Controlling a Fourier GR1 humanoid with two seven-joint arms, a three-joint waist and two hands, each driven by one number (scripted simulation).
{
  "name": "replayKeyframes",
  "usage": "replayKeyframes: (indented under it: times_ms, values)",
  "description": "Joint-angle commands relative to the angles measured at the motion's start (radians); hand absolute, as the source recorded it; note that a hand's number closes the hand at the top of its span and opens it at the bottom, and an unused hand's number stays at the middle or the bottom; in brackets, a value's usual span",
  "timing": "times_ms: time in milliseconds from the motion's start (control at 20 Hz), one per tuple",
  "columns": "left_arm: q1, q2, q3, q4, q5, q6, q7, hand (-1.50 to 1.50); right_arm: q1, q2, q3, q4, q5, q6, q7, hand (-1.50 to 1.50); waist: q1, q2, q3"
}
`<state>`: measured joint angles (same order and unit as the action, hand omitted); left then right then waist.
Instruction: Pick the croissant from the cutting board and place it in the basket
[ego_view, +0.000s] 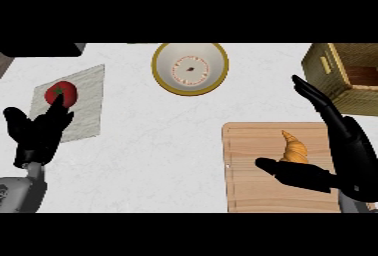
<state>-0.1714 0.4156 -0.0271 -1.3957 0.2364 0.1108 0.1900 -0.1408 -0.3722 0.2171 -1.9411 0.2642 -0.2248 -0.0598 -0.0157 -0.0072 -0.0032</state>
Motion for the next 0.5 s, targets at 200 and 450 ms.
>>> replayKeyframes:
  times_ms: [200, 450]
  values:
    - [0.036, 0.005, 0.017, -0.009, 0.004, -0.002, -0.013, 0.0, -0.032, -0.308, -0.109, -0.106, 0.221, 0.185, 0.52, -1.5, -0.025, -0.011, -0.009]
    - [-0.017, 0.001, 0.009, 0.007, -0.018, 0.003, -0.006, 0.0, -0.122, -0.409, -0.222, -0.207, 0.118, 0.387, 0.855, -1.5, -0.015, 0.0, -0.002]
